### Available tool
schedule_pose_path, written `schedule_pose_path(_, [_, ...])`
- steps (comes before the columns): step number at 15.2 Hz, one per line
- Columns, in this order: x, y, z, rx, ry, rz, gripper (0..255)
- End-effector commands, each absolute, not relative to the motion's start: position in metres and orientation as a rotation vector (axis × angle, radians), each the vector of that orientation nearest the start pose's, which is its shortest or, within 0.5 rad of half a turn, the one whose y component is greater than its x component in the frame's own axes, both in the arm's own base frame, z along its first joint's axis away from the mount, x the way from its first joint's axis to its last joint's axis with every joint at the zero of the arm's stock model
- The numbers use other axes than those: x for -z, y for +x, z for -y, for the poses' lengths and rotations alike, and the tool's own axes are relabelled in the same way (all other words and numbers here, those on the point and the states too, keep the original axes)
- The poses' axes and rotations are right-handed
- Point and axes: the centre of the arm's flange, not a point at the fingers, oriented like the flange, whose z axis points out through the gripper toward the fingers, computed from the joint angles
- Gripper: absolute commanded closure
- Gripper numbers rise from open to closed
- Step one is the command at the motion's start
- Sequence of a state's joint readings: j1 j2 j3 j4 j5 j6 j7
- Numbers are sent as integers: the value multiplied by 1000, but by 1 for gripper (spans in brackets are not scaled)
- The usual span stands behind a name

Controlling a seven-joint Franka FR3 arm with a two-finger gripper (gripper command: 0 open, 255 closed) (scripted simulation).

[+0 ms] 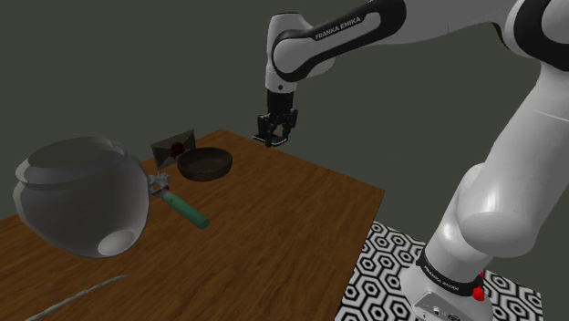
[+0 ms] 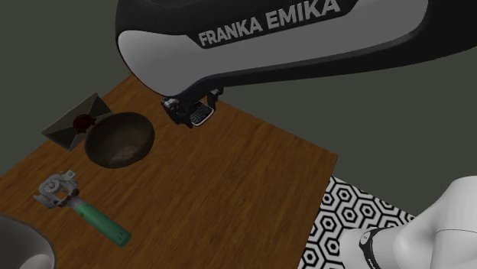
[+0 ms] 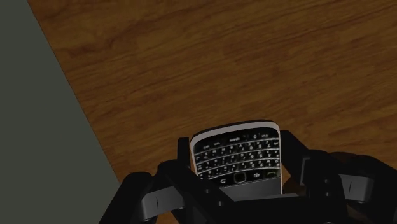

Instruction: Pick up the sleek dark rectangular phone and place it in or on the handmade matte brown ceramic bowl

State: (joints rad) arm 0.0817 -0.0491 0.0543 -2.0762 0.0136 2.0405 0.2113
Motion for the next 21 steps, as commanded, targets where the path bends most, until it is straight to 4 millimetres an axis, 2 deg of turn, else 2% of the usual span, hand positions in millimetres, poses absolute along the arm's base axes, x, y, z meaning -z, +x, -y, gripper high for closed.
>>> schedule_pose_path(1, [-456,542,-83,17,-3127,-127,255])
schedule_pose_path(16, [-462,674,-227,17,-3127,-127,255])
schedule_pose_path(21, [-436,674,-227,17,-3127,-127,255])
